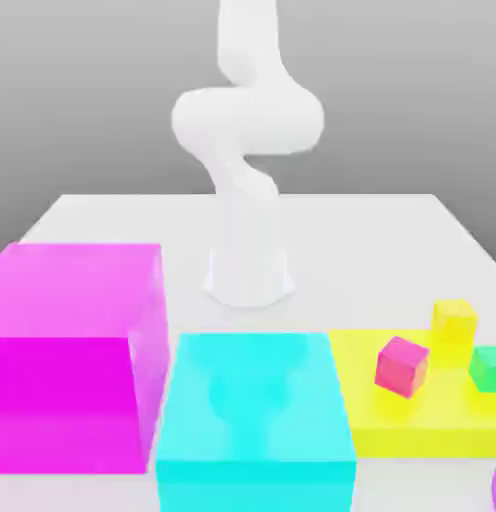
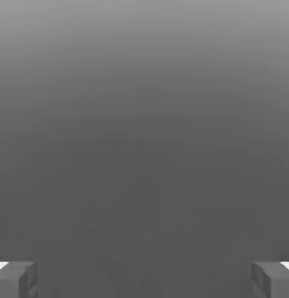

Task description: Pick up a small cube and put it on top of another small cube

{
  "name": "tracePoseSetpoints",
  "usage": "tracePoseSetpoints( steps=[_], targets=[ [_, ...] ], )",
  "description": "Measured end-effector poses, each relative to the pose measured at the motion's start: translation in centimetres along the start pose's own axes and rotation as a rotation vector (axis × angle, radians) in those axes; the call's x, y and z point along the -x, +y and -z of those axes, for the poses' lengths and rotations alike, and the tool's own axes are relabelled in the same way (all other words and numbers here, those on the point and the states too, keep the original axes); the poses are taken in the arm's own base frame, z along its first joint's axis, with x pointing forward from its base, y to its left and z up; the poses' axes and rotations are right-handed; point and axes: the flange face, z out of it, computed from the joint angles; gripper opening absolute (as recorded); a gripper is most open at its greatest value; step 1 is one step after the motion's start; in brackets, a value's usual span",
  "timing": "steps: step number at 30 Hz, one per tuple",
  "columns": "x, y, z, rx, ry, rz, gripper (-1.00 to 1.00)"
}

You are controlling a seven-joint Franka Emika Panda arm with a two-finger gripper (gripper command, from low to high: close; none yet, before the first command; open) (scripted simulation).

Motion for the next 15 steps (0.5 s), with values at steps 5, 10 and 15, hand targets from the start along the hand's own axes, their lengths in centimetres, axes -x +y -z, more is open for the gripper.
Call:
tracePoseSetpoints(
  steps=[5,10,15],
  targets=[
    [2.2,-3.2,-8.2,0.045,-0.118,0.173,0.0],
    [6.1,-5.8,-16.1,0.078,-0.234,0.346,0.0],
    [11.5,-7.6,-23.7,0.102,-0.353,0.521,0.0]
  ],
)
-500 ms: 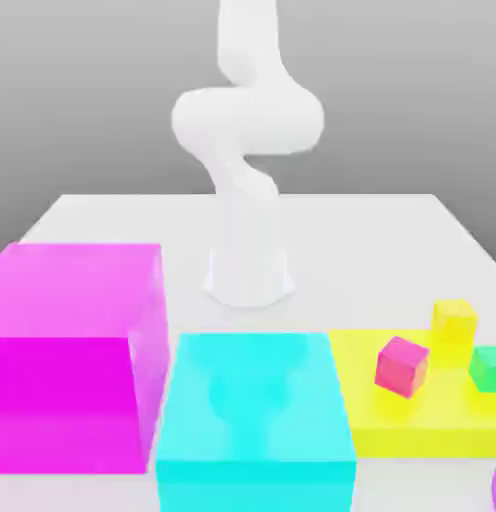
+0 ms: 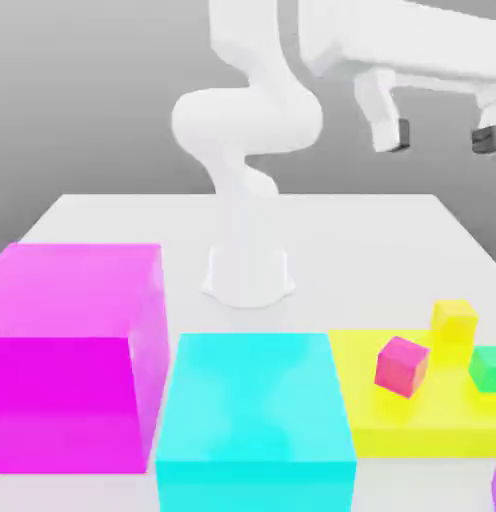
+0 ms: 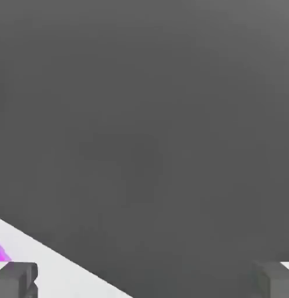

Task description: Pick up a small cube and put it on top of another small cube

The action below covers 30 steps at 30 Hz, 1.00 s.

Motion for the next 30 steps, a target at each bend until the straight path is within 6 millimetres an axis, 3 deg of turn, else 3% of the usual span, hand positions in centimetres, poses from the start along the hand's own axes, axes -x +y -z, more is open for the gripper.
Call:
tracePoseSetpoints(
  steps=[5,9,13,16,20,21,27,30],
  targets=[
    [3.0,-4.9,-8.4,0.011,-0.118,0.195,0.0],
    [6.0,-7.2,-15.1,0.022,-0.21,0.329,0.0],
    [10.3,-9.5,-21.5,0.026,-0.303,0.47,0.0],
    [14.1,-11.0,-26.1,0.025,-0.374,0.577,0.0],
    [17.0,-10.7,-32.0,0.024,-0.395,0.609,0.0],
    [17.5,-10.5,-33.0,0.024,-0.396,0.61,-1.0],
    [17.7,-10.5,-33.5,0.024,-0.398,0.611,-1.0],
    [16.6,-10.9,-30.9,0.023,-0.397,0.611,-1.0]
  ],
)
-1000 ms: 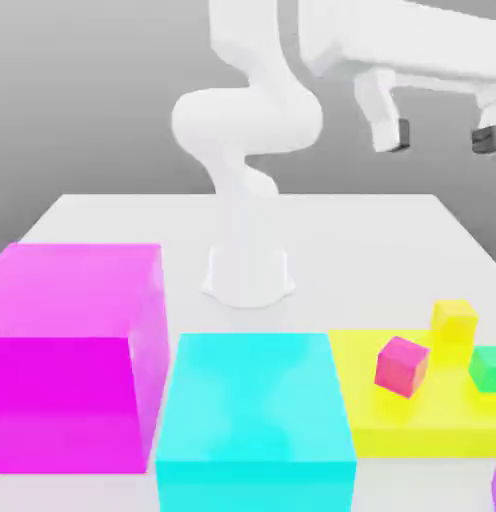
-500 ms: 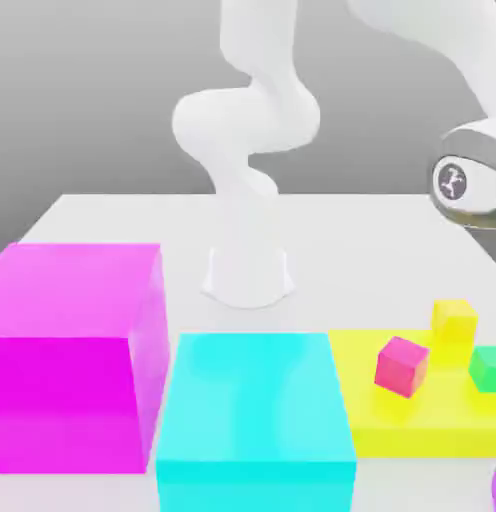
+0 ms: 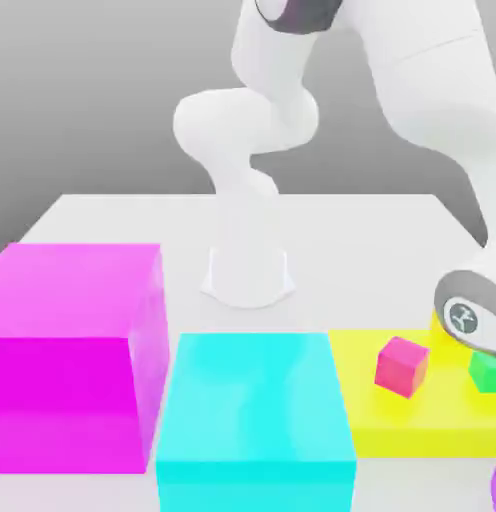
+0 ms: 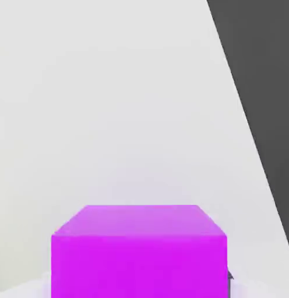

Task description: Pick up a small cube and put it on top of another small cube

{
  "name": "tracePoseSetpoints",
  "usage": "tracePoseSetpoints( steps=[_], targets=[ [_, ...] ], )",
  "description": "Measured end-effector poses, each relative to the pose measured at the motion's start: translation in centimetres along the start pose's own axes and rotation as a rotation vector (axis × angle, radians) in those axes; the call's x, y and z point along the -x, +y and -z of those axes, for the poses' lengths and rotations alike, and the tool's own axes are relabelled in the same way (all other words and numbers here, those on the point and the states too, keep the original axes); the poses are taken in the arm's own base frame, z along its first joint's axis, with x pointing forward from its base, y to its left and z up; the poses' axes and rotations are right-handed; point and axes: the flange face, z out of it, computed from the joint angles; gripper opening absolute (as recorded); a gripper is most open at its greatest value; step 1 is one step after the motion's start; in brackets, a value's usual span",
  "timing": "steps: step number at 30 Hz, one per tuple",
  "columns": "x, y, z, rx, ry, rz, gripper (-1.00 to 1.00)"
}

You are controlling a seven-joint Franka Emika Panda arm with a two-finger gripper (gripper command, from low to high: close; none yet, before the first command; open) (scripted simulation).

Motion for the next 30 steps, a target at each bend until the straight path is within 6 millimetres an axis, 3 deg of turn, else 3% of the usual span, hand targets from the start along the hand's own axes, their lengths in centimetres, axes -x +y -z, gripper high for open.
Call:
tracePoseSetpoints(
  steps=[2,5,14,16,19,20,26,30],
  targets=[
    [0.2,-0.1,2.9,-0.002,0.0,-0.004,-1.0],
    [2.2,-2.2,6.1,-0.02,-0.002,-0.071,-1.0],
    [11.3,-8.5,13.0,-0.013,-0.003,-0.29,-1.0],
    [12.6,-9.4,12.3,-0.003,-0.001,-0.311,-1.0],
    [12.7,-8.7,8.6,0.0,0.001,-0.34,-1.0],
    [12.7,-8.7,7.7,0.0,0.0,-0.34,1.0],
    [12.8,-8.7,7.2,0.0,0.001,-0.34,1.0],
    [12.7,-8.7,11.3,0.002,0.002,-0.34,1.0]
  ],
)
